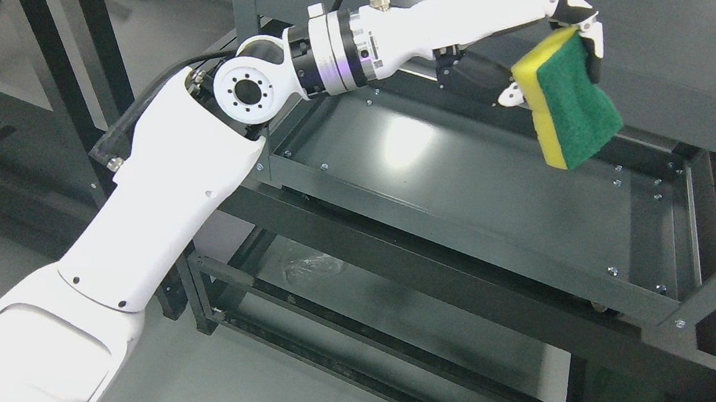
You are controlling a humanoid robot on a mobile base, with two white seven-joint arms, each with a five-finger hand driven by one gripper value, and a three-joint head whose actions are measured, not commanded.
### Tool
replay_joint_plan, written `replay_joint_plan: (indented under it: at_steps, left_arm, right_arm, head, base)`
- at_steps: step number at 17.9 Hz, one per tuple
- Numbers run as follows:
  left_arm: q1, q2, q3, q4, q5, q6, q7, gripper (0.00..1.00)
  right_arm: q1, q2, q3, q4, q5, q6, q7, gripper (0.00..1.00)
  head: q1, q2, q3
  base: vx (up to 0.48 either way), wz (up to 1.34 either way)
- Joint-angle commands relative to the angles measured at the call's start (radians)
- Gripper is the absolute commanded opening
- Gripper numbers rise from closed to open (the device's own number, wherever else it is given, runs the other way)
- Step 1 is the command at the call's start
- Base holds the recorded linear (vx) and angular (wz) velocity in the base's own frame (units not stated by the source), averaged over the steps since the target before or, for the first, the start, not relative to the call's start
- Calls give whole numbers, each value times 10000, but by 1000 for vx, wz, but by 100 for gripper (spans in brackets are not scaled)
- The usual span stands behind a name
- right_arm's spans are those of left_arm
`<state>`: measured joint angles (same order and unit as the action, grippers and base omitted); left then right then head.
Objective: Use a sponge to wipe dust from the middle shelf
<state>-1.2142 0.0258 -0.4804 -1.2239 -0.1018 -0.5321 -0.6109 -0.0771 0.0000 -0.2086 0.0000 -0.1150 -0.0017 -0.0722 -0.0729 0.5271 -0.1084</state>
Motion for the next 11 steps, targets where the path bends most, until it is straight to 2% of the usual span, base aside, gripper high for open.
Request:
replay_joint_plan:
  at_steps: [1, 5, 7, 11]
  left_arm:
    - [621, 1412, 1488, -1258, -87, 75, -441, 1]
    - [1020, 2179, 1965, -2087, 312, 198, -564, 1]
    - [1006, 2807, 2272, -2211, 572, 213, -595, 1]
    - [1189, 4646, 2472, -2303, 1537, 213, -733, 2]
  right_arm:
    - [-11, -175, 0, -174, 0, 723, -14, 100]
    - [4, -175, 0, -174, 0, 723, 1, 100]
    - [4, -175, 0, -174, 0, 738, 1, 100]
    - [-11, -175, 0, -174, 0, 723, 1, 100]
  head:
    - [0, 0, 0]
    - [0, 0, 0]
    - [0, 0, 0]
    - [0, -2, 0]
  base:
    - [0, 0]
    - [8, -2]
    - [26, -69]
    - [37, -108]
